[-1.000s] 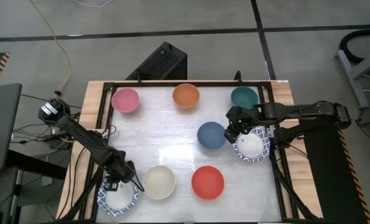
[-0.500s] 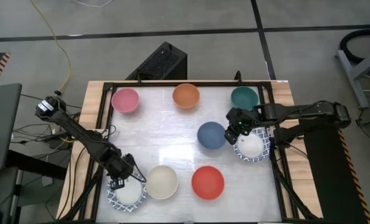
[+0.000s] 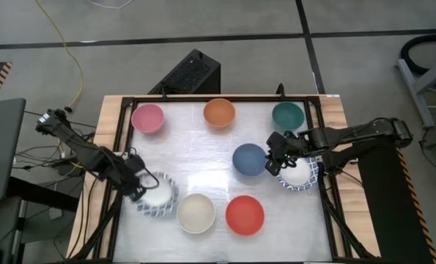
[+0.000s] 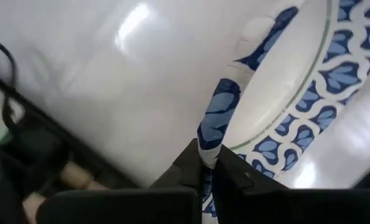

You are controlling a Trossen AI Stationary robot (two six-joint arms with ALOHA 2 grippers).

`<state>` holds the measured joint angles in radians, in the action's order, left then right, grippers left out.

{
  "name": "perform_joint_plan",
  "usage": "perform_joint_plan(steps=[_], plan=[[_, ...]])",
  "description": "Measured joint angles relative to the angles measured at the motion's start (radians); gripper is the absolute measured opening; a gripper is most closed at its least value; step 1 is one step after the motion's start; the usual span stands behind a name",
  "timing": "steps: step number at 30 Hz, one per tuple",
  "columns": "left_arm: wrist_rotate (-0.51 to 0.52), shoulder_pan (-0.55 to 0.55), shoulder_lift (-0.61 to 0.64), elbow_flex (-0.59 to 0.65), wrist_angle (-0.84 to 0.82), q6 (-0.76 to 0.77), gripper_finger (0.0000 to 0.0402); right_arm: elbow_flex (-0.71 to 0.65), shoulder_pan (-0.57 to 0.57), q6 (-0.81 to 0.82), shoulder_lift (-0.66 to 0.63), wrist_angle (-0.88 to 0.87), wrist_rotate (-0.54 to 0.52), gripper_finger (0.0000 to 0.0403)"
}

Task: Nest bowls inside each other
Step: Stack the bottom white patterned plate on top of the stacked white patterned plates

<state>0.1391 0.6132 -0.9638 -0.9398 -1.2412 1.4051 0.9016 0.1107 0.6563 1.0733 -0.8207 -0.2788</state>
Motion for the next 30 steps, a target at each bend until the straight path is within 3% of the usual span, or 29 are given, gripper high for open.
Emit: perform_joint_plan(steps=[6, 10, 13, 16, 22, 26, 30], plan=[[0.384, 0.0, 0.088, -0.009, 0.056, 0.127, 0.0002, 0.0, 0.021, 0.132, 0.0, 0.0, -0.136, 0.0144], [0.658, -0.002, 0.117, -0.009, 0.116, 0.136, 0.0002, 0.0, 0.02, 0.184, 0.0, 0.0, -0.215, 0.0143], [0.803, -0.022, 0.119, -0.009, 0.181, 0.106, 0.0002, 0.0, 0.02, 0.185, 0.0, 0.003, -0.251, 0.0141], [0.846, -0.064, 0.11, -0.009, 0.278, -0.004, 0.0002, 0.0, 0.02, 0.182, 0.0, 0.026, -0.265, 0.0139], [0.835, -0.179, 0.063, -0.009, 0.501, -0.266, 0.0002, 0.0, 0.02, 0.105, 0.0, 0.119, -0.291, 0.0138], [0.839, -0.277, 0.023, -0.009, 0.652, -0.36, 0.0002, 0.0, 0.02, 0.037, 0.0, 0.226, -0.304, 0.0138], [0.718, -0.402, -0.016, -0.009, 0.814, -0.466, 0.0002, 0.0, 0.02, -0.008, -0.014, 0.291, -0.305, 0.0138]])
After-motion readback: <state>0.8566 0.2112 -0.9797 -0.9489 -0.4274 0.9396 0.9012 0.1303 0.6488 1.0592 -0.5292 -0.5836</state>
